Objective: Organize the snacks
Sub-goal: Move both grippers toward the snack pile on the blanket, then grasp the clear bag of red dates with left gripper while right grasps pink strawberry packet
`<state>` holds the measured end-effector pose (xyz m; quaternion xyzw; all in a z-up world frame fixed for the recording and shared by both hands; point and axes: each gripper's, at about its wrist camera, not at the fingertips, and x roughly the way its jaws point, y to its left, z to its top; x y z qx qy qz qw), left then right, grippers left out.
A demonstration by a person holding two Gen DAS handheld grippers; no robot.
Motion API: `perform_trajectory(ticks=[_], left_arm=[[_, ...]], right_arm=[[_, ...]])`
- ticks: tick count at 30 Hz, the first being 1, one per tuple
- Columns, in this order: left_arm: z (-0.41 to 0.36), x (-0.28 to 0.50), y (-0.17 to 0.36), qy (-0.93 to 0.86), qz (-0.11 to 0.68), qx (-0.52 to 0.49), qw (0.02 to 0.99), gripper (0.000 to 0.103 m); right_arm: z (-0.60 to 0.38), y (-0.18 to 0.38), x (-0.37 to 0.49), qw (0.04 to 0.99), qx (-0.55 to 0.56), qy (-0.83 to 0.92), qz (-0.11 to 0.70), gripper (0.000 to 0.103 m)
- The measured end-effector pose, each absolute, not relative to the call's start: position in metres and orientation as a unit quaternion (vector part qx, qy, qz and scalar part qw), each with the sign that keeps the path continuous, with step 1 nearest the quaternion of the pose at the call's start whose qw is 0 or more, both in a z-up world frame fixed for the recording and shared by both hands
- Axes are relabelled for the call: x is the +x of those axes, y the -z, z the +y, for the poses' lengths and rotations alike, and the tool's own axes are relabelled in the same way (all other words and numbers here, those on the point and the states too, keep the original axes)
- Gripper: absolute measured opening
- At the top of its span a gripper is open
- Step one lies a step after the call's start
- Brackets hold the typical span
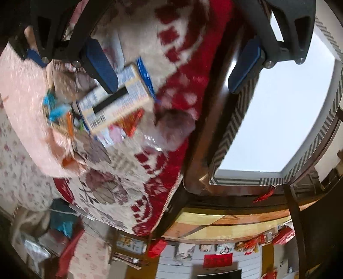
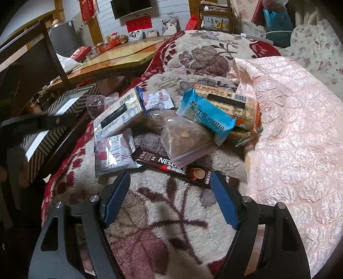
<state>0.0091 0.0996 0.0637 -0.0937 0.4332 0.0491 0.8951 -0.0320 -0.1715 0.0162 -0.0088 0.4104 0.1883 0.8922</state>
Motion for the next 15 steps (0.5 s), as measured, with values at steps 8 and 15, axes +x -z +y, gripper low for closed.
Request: perform_trajectory(ticks=[8,15], left_arm=[[0.101,0.054,-0.049,-0.044,0.464,-0.096,0.88,0.103],[0.095,0.079,-0.039,-0.051,0.476,-0.052,0.876,0.103]], right_arm=[[-0.153,-0.017,-0.027,0.881,-0.01,-0.226,0.414,0.078],[-0.121,-0.011,-0.015,0.86,-0.015,-0.265,0.436,0.078]])
